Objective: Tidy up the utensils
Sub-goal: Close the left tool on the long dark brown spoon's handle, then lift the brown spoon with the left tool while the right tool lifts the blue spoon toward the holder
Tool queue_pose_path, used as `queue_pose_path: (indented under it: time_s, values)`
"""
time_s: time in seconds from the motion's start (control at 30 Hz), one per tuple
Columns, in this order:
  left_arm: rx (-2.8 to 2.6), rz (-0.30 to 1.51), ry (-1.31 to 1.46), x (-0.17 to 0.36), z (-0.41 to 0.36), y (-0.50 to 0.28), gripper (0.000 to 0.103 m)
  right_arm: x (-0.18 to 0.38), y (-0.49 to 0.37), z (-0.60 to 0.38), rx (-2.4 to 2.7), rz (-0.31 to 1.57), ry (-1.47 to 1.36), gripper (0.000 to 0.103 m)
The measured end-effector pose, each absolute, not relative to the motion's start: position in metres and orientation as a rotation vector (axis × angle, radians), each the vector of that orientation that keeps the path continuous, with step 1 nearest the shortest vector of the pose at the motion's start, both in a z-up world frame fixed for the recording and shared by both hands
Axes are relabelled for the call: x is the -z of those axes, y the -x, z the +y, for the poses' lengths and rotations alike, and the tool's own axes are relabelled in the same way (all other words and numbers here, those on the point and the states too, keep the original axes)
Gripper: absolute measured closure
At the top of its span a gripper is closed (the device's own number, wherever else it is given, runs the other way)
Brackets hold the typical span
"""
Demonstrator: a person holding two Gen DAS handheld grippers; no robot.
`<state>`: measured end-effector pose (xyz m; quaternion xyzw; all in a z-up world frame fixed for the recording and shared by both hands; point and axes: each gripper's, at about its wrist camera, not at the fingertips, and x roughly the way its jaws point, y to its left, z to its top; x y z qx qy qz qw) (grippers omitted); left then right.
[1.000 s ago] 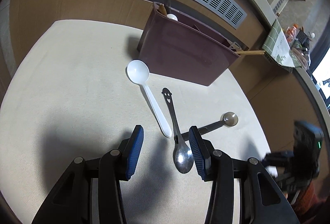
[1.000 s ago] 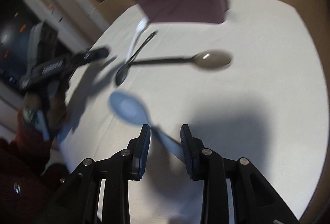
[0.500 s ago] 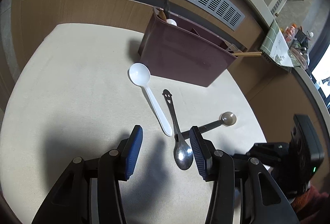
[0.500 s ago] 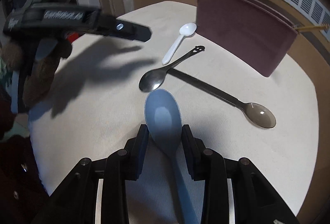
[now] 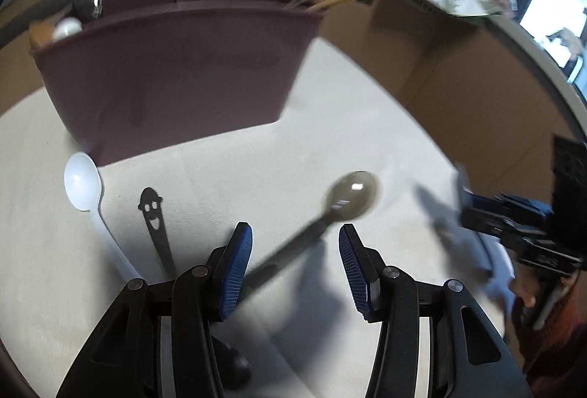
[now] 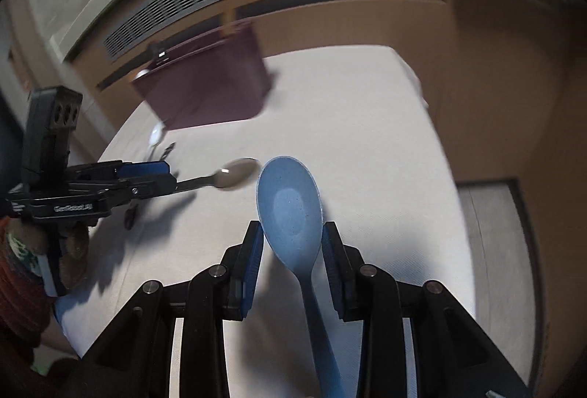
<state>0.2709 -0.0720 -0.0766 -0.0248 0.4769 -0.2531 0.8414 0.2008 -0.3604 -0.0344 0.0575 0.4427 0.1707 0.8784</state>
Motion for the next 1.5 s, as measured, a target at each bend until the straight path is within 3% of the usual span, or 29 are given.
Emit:
queue_pose_path:
  time_s: [0.17,0.4,0.7,1.17,1.23,1.33,1.5]
  values:
    - [0.578,1.071,0.134,0.076,-0.063,-0.260,0.053,0.049,-0.194,-0.377,-0.323,0.942,-0.168,0.073]
    - [0.581,1.083,-0.051,0.074,-0.100,-0.213,0.049,0.052,-0.196,-0.370,-0.289,0.934,-0.131,0.073]
    - [0.478,0.965,-0.220,0.078,-0.154,-0.250,0.049,0.051,-0.190,-0.369,-0.264,0.929,-0.085,0.072]
    - [0.514,0.999,-0.210,0.074,-0.156,-0.276,0.046,0.053,-0.184,-0.365,-0.254,0.913,-0.021,0.072]
    - [0.498,0.995,-0.201,0.072,-0.152,-0.279,0.049,0.053,-0.182,-0.363,-0.248,0.909,-0.001,0.072]
    - [0.476,0.972,-0.220,0.071,-0.153,-0.284,0.069,0.053,-0.181,-0.359,-0.241,0.906,0.034,0.071]
    - [0.463,0.923,-0.116,0.050,-0.129,-0.269,0.069,0.052,-0.182,-0.356,-0.244,0.914,0.060,0.071]
